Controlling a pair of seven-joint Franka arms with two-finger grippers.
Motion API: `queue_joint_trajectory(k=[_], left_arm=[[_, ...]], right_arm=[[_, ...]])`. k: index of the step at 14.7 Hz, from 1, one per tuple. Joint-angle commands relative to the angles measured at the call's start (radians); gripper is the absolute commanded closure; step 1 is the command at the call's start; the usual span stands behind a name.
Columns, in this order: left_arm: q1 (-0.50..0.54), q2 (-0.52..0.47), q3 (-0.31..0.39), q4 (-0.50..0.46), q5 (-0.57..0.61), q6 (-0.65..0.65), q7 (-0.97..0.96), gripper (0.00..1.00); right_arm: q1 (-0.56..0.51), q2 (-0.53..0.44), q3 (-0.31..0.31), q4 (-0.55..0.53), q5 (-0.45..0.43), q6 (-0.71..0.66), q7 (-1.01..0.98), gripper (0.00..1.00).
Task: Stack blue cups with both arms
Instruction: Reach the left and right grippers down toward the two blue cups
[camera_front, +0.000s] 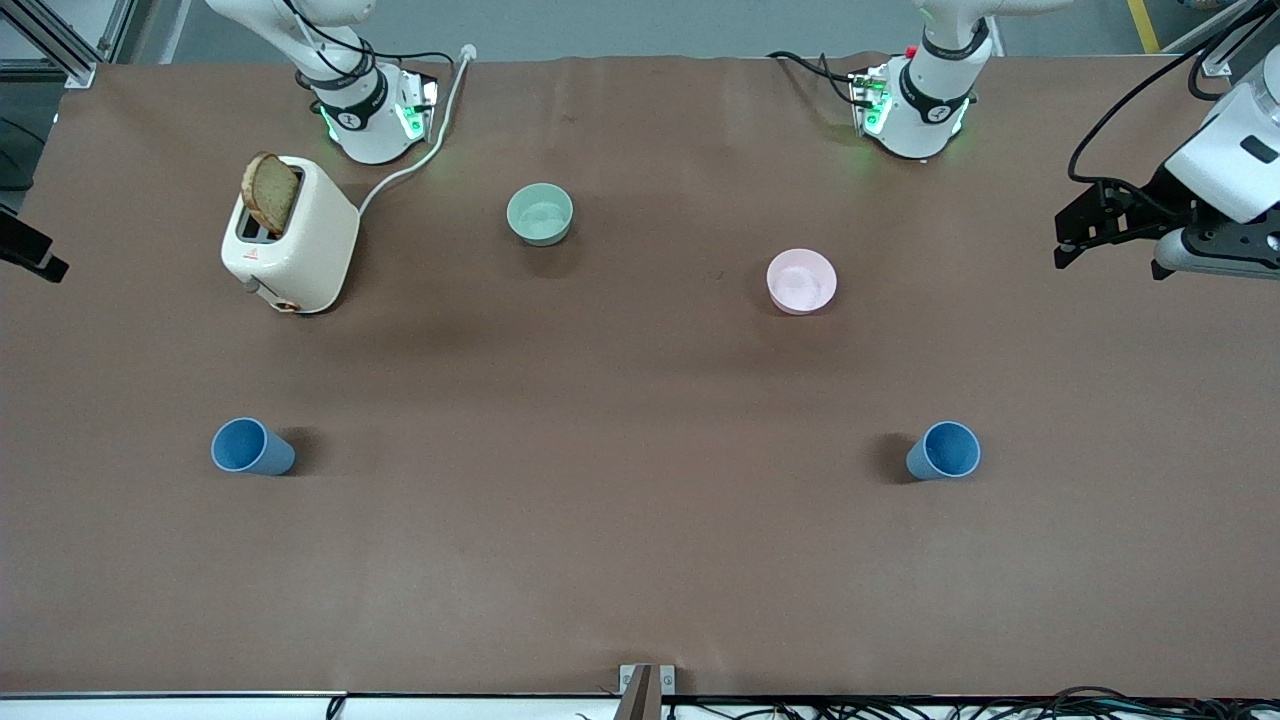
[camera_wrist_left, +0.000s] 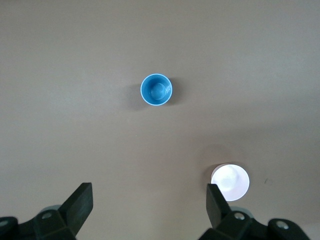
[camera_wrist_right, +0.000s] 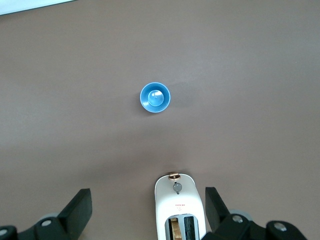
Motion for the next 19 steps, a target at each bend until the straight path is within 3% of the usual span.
queue_joint_trajectory(k=[1,6,13,15,19], left_arm=[[0.003,-0.010,0.004,0.012,-0.005,-0.017,0.005,0.00],[0.006,-0.002,0.006,0.020,-0.001,-0.016,0.009,0.00],[-0.047,0.105,-0.019,0.058,-0.004,0.047,-0.068,0.00],[-0.098,0.143,-0.027,0.054,0.001,0.102,-0.126,0.00],[-0.156,0.248,-0.028,0.031,0.001,0.194,-0.229,0.00]], right_arm=[[-0.003,-0.014,0.002,-0.016,-0.002,0.019,0.000,0.00],[-0.010,-0.014,-0.001,-0.018,0.015,0.030,0.000,0.00],[-0.013,-0.005,-0.001,-0.018,0.015,0.019,-0.011,0.00],[-0.014,0.047,-0.002,-0.018,0.015,0.032,-0.012,0.00],[-0.051,0.242,-0.002,-0.022,0.015,0.199,-0.110,0.00]])
